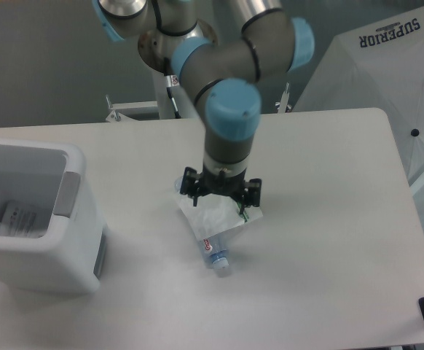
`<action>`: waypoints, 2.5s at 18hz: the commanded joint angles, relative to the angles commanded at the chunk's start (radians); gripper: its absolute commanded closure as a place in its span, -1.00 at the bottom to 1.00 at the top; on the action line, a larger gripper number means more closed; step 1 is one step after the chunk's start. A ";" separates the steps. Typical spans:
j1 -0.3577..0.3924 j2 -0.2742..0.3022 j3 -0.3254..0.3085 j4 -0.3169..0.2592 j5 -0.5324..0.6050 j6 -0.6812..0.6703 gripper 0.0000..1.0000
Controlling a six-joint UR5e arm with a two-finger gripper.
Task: Place the trash in the trash can
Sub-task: 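Close the gripper on the white bag with green stripe, then lift the bag and carry it over the white trash bin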
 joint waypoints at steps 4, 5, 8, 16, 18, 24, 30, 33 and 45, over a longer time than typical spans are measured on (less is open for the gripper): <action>-0.028 -0.049 0.006 0.011 0.011 -0.129 -1.00; -0.028 -0.051 0.002 0.012 0.014 -0.134 -1.00; -0.037 -0.066 0.000 0.014 0.031 -0.169 -1.00; -0.069 -0.112 0.000 0.021 0.098 -0.212 -1.00; -0.068 -0.117 0.003 0.021 0.109 -0.212 -0.43; -0.069 -0.109 0.006 0.021 0.120 -0.212 0.71; -0.068 -0.095 0.012 0.015 0.112 -0.203 0.85; -0.062 -0.062 0.014 0.012 0.095 -0.198 0.85; 0.018 0.076 0.158 0.015 -0.118 -0.198 0.82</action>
